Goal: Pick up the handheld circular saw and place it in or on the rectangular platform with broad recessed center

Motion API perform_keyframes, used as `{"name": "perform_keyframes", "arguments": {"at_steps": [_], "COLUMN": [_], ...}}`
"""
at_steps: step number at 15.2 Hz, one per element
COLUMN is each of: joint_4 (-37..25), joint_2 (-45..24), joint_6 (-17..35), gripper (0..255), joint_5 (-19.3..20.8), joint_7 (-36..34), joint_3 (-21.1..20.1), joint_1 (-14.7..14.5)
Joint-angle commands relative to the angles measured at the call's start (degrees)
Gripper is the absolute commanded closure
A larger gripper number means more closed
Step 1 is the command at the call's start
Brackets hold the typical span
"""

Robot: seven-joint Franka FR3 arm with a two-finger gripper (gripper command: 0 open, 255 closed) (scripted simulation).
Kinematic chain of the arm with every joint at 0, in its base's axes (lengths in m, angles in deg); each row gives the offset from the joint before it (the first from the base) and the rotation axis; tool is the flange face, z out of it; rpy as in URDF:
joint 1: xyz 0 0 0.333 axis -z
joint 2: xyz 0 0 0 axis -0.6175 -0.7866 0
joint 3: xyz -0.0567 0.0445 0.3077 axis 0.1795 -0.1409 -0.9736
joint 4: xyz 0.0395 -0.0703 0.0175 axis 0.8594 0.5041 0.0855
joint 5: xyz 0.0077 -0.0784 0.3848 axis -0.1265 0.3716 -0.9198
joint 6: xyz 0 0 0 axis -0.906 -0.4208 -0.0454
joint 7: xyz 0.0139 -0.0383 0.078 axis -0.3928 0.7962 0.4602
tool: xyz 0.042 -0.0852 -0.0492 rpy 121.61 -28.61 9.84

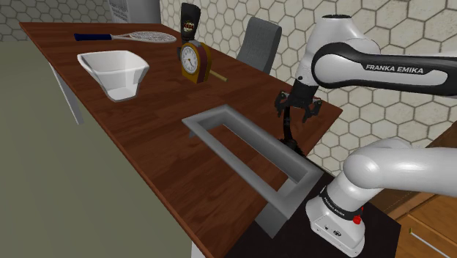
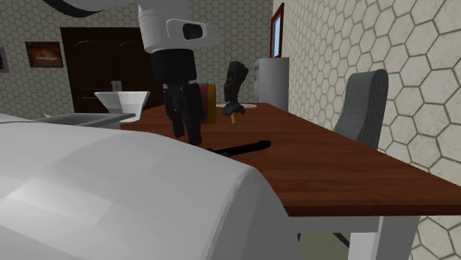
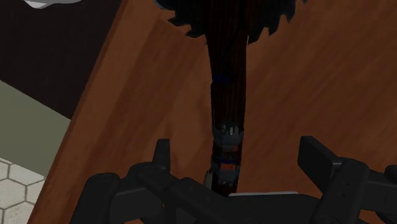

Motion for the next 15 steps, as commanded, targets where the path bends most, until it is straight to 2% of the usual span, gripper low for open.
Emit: {"name": "perform_keyframes", "arguments": {"at_steps": [1, 6, 13, 14, 15], "joint_4": [1.52, 4.6, 4.59, 4.59, 4.59], "joint_2": [-0.21, -1.15, -1.15, -1.15, -1.15], "joint_6": [1.78, 5.77, 5.75, 5.75, 5.75], "gripper": [0, 0, 0, 255, 255], "joint_5": [-0.54, -1.03, -1.03, -1.03, -1.03], "joint_7": [-1.45, -1.44, -1.44, -1.44, -1.44], "joint_3": [-0.76, -1.36, -1.36, -1.36, -1.36], "joint_1": [0.3, 0.2, 0.2, 0.2, 0.2]}}
